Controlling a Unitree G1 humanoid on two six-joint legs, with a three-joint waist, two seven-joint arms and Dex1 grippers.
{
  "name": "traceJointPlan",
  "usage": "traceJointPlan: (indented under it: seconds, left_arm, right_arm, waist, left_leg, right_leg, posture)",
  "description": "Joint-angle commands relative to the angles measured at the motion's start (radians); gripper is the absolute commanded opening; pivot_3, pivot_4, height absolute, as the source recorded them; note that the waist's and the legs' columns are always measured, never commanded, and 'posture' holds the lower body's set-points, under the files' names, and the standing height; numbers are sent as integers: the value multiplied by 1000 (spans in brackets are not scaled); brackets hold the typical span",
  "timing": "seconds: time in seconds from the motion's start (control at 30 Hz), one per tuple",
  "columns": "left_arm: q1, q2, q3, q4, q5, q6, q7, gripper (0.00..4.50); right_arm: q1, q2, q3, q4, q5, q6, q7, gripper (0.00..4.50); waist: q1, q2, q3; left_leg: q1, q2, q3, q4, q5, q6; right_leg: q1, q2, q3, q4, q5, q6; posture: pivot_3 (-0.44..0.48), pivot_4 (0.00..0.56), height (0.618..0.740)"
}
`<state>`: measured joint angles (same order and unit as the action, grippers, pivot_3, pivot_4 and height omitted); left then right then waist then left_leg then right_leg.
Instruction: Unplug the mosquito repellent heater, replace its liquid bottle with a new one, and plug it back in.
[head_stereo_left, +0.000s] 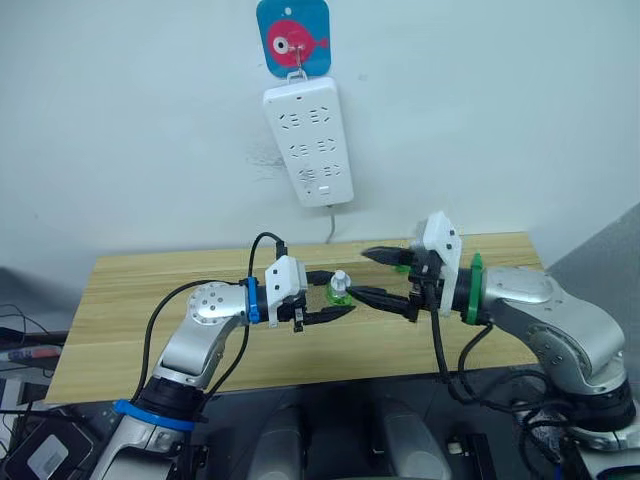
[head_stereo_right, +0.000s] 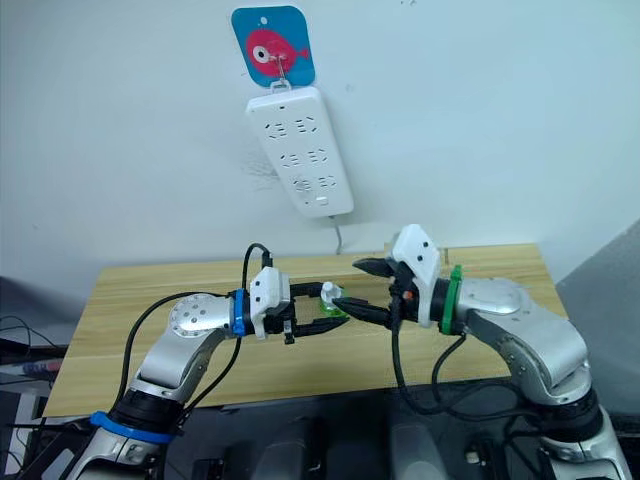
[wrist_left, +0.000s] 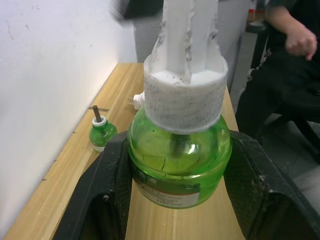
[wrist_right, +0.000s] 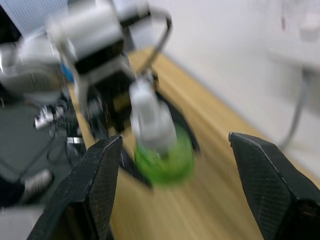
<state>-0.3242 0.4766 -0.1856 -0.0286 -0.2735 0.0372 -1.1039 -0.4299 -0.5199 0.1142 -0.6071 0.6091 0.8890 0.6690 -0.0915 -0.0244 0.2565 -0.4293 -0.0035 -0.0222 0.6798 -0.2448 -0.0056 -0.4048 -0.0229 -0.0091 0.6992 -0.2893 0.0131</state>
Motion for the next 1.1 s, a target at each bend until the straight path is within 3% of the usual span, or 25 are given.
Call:
traceJointPlan:
  seconds: [0.03,0.07,0.17,0.4,0.43,0.77,0.9,1.1]
  left_arm:
    - [-10,-5,-2,-23,-10,-3,-1,2220]
    - [-11,-7,-5,-24,-10,0,1,2220]
    - [-14,-13,-9,-29,-11,5,6,2220]
    - [-9,-13,-2,-29,-8,10,7,2220]
    - [-7,-12,-2,-29,-7,10,8,2220]
    - [33,51,-9,37,68,9,15,2220]
    - [65,83,12,30,59,30,17,2220]
    - [104,110,22,-37,32,64,13,2220]
  right_arm:
    - [-31,33,48,-16,-9,-15,-22,3539]
    - [-36,41,60,-8,-15,-20,-25,3539]
    - [-42,42,91,9,-37,-36,-20,2959]
    - [-42,15,100,0,-45,-70,14,504]
    - [-44,13,95,-2,-44,-77,15,330]
    - [-94,11,-97,0,61,-36,-55,330]
    - [83,4,21,125,-171,-227,-112,330]
    - [180,98,105,439,-417,-551,-207,330]
  waist:
    - [1,0,0]
    - [1,0,0]
    - [1,0,0]
    - [1,0,0]
    - [1,0,0]
    - [2,0,0]
    - [5,-3,-3]
    - [2,-3,-4]
  left_leg:
    - [0,0,0,0,0,0]
    - [0,0,0,0,0,0]
    - [0,0,0,0,0,0]
    - [0,0,0,0,0,0]
    - [0,0,0,0,0,0]
    - [0,0,0,0,0,0]
    - [0,0,0,-1,0,0]
    - [0,0,2,-1,0,0]
  right_leg:
    - [0,0,0,0,0,0]
    - [0,0,0,0,0,0]
    - [0,0,0,0,0,0]
    - [0,0,0,0,0,0]
    - [0,0,0,0,0,0]
    - [0,0,0,0,0,0]
    - [0,0,0,-1,0,0]
    - [-1,-1,2,0,0,0]
  posture:
    - [-227,211,740]
    - [-225,210,740]
    - [-220,211,740]
    - [-219,211,740]
    - [-219,212,740]
    - [-216,211,740]
    - [-209,212,740]
    - [-170,228,740]
